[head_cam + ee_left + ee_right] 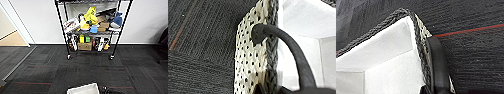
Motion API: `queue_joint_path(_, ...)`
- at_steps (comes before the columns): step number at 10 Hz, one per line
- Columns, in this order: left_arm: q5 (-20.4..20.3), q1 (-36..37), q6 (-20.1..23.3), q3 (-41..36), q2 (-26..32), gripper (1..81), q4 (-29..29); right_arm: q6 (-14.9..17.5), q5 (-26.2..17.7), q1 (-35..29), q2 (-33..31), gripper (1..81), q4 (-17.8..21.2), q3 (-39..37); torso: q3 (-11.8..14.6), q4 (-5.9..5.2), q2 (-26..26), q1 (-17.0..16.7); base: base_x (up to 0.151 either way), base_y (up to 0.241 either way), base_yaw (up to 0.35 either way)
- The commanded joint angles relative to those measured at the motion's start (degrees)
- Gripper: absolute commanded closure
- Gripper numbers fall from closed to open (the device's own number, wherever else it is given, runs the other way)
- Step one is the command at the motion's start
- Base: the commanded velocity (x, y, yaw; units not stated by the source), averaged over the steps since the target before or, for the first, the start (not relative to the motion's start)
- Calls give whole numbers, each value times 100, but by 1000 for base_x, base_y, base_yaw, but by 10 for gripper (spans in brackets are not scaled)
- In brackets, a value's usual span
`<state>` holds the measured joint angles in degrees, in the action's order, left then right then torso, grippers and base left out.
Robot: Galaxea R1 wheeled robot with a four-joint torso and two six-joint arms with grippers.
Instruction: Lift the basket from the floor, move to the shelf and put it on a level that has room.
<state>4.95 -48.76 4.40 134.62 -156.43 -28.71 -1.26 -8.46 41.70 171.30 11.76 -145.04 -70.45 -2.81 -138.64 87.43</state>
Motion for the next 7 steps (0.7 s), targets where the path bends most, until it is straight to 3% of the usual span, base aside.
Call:
queue_joint_path(1,305,556,43,-348,331,811,-12,-85,-217,-676,-58,811,186,179,0,0,0,0,0,0,0)
queue_joint_path(4,357,530,52,-1236,849,811,75,-85,-192,-597,-663,811,572,995,-2,0,0,0,0,0,0)
queue_joint_path(7,498,468,52,-1324,938,811,85,-85,37,-430,-1192,811,889,1559,-2,0,0,0,0,0,0)
